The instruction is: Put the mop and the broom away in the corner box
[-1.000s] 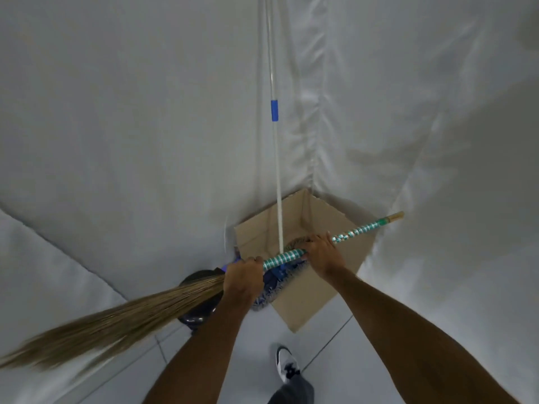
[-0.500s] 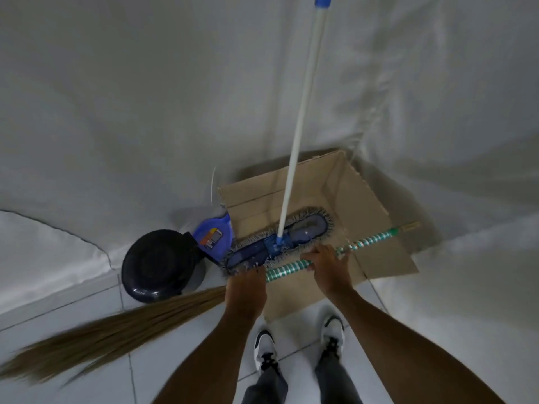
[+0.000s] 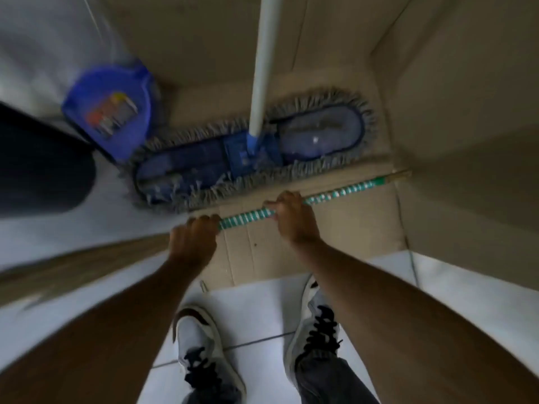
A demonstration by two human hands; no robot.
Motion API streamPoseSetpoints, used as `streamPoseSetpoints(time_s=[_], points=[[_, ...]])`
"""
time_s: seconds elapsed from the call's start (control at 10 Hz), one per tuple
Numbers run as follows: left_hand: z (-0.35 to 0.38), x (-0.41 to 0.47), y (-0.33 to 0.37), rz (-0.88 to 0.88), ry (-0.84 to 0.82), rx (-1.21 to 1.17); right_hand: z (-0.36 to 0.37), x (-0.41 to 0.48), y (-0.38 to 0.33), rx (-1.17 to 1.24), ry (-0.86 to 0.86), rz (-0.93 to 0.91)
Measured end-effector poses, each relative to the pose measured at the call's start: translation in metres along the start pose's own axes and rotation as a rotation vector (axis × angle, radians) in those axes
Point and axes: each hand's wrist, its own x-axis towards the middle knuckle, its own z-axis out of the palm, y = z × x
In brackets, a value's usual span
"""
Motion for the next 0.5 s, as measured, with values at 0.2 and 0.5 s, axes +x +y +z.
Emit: streamPoseSetpoints(time_s=[0.2, 0.5], points=[[0.054, 0.051, -0.02, 0.014, 0.044, 0.025, 0.058, 0.043, 0.02, 0.091, -0.041, 0.034], [0.015, 0.018, -0.026, -0.141, 0.128, -0.088, -0.006, 0.01, -0.015, -0.11, -0.148, -0.067]])
